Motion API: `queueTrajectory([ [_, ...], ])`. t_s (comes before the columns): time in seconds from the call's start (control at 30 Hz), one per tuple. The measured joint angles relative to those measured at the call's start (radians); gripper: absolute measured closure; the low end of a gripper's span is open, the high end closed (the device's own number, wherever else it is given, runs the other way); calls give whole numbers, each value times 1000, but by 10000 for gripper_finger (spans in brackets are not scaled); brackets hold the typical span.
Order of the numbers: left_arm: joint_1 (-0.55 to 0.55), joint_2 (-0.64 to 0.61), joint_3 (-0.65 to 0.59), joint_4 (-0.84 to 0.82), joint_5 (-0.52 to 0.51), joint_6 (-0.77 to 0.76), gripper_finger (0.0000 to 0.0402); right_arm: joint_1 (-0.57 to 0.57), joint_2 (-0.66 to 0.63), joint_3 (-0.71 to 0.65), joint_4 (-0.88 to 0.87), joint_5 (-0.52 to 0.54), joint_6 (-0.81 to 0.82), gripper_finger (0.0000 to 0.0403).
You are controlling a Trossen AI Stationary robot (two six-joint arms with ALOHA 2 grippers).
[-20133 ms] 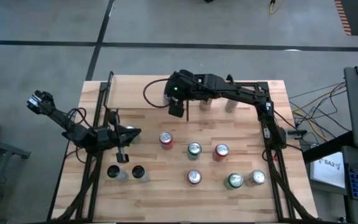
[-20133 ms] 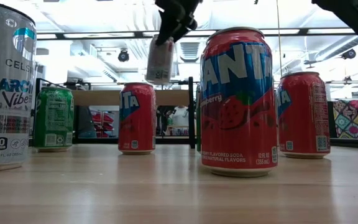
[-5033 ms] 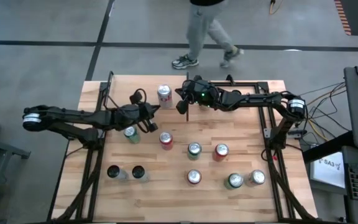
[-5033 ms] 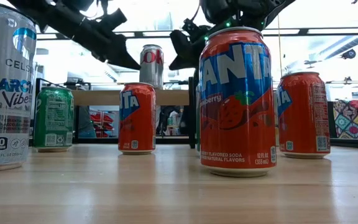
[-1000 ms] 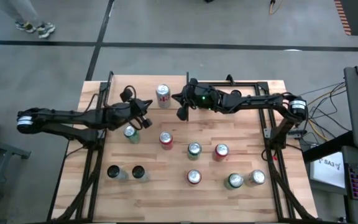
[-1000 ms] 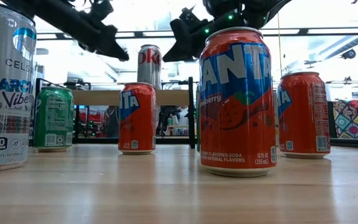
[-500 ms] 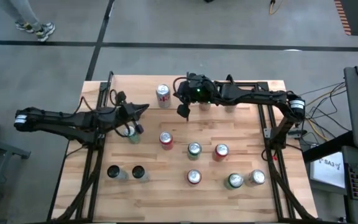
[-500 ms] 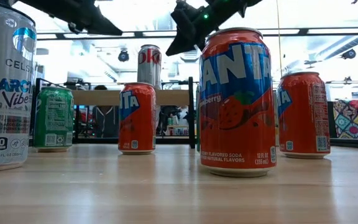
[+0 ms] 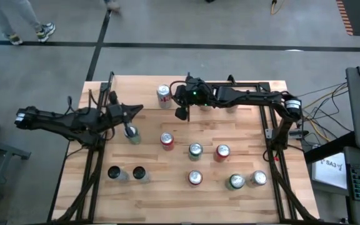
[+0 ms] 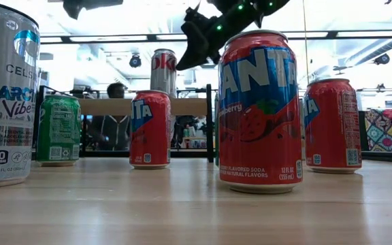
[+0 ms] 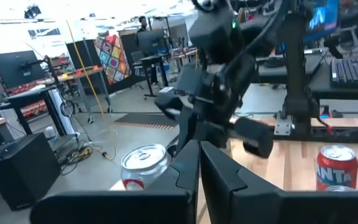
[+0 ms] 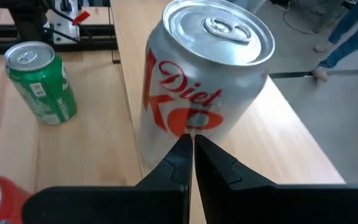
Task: Place canned beverage on shelf
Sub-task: Put the middle silver soda can on the shelf
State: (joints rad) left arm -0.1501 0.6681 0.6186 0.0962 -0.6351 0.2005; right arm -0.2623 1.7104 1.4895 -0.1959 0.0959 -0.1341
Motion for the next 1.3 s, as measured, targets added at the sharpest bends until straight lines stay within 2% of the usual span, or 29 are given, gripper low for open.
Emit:
queueTrajectory([
  [0.4, 0, 14, 0, 0, 0, 18, 402, 1, 36, 0, 98, 0, 2, 394],
  [0.83, 1, 144, 0, 0, -13, -31, 402, 2, 96, 8, 184, -1, -21, 394],
  [0.97, 3, 208, 0, 1, -56, -48, 402, 3, 100, 15, 176, -1, -24, 394],
  [1.3, 71, 340, 2, 29, -61, -62, 402, 3, 50, 22, 37, 1, -22, 394],
])
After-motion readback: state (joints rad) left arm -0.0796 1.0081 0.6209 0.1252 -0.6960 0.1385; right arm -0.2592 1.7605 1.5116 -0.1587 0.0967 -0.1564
